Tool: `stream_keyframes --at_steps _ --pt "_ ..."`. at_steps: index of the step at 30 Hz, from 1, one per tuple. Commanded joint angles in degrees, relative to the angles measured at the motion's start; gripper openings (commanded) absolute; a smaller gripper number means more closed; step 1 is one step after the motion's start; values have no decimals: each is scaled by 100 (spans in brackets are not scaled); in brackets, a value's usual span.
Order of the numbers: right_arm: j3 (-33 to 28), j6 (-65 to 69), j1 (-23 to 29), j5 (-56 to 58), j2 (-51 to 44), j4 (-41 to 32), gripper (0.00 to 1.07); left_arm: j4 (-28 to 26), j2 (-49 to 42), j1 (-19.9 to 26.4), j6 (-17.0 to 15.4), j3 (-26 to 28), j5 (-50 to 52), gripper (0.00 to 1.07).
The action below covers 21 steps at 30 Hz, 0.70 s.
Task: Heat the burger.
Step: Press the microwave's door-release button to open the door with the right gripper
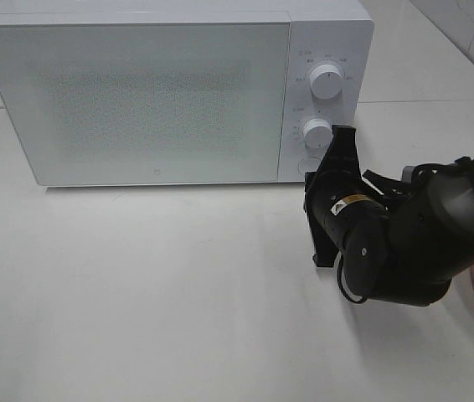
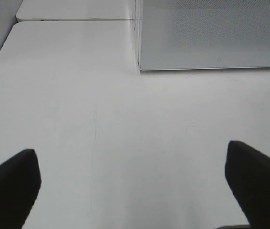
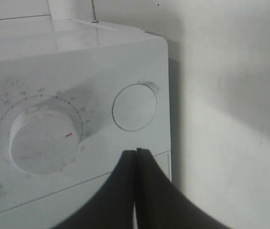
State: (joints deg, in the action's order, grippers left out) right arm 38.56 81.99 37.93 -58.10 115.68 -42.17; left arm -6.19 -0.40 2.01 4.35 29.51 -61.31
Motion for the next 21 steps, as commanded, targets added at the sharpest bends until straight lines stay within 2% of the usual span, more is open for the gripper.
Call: stream_keyframes --at_steps 1,8,21 --pt "166 -201 -189 407 11 109 0 -6 -97 -11 -40 0 0 98" --pt "487 -132 -384 384 258 378 0 -6 -92 -11 -40 0 0 98" --pt "854 -160 -573 390 521 407 0 -6 -92 -11 -40 0 0 98"
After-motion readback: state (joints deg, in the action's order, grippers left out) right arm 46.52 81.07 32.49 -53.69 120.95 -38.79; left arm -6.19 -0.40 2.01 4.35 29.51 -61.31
